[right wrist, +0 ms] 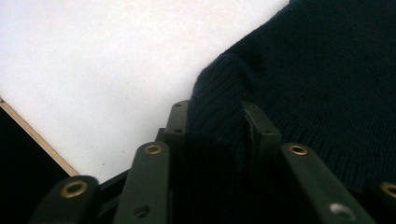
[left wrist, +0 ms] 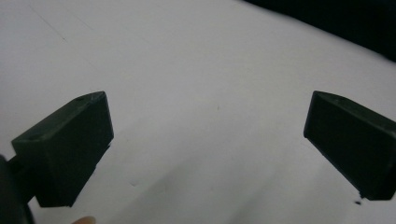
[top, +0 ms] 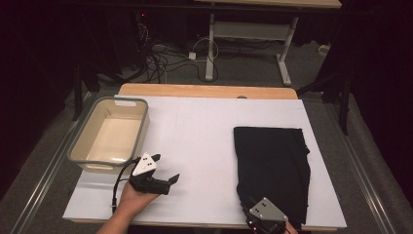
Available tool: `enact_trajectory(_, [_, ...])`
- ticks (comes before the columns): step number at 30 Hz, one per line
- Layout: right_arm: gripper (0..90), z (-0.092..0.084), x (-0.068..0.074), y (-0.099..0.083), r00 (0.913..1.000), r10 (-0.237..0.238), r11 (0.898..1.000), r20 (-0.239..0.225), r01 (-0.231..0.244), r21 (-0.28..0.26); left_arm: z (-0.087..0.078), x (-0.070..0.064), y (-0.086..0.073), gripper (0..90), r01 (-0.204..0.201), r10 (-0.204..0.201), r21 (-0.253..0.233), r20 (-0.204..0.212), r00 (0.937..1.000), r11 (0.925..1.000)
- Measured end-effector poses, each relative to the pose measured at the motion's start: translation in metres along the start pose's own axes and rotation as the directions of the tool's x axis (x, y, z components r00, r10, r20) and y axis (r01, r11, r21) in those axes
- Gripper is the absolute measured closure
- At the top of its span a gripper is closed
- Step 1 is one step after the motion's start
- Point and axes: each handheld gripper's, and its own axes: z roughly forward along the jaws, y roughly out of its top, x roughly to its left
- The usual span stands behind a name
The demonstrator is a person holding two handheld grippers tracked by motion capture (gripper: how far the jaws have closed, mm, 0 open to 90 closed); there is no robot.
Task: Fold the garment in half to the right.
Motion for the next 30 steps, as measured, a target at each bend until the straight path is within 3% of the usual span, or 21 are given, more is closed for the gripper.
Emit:
enact_trajectory(5, [72.6, -0.003, -0.004, -0.001, 0.9979, 0.037, 0.999, -0.054, -0.038, -0.033, 0.0, 0.0, 0.0, 0.7, 0.0, 0.0, 0.001, 0.002, 1.0, 1.0])
enact_trajectory(12, [73.2, -0.007, 0.012, 0.0, 0.9945, -0.001, 0.998, -0.105, -0.005, -0.064, 0.0, 0.002, 0.001, 0.7, 0.015, -0.015, 0.004, 0.008, 0.9999, 0.9999])
enact_trajectory(16, [73.1, -0.008, 0.018, 0.001, 0.9918, -0.021, 0.997, -0.126, 0.012, -0.078, 0.004, 0.0, 0.005, 0.7, 0.025, -0.025, 0.026, -0.021, 0.9995, 0.9993])
enact_trajectory(18, [72.9, -0.008, 0.015, 0.001, 0.9909, -0.009, 0.997, -0.134, -0.002, -0.082, 0.008, -0.002, 0.012, 0.7, 0.04, -0.04, 0.035, -0.001, 0.9992, 0.9986])
enact_trajectory(21, [72.6, -0.008, 0.014, 0.0, 0.9911, -0.014, 0.997, -0.132, 0.003, -0.082, 0.019, -0.009, 0.025, 0.7, 0.022, -0.023, 0.046, 0.012, 0.9997, 0.9987])
enact_trajectory(23, [72.4, -0.007, 0.014, 0.0, 0.9912, -0.024, 0.997, -0.13, 0.014, -0.078, 0.03, -0.013, 0.033, 0.7, 0.0, 0.0, 0.051, 0.01, 0.9999, 0.9987])
enact_trajectory(30, [71.8, -0.005, 0.014, -0.001, 0.9906, -0.022, 0.997, -0.135, 0.013, -0.072, 0.069, -0.021, 0.055, 0.7, 0.0, -0.004, 0.076, 0.049, 0.9988, 0.9971])
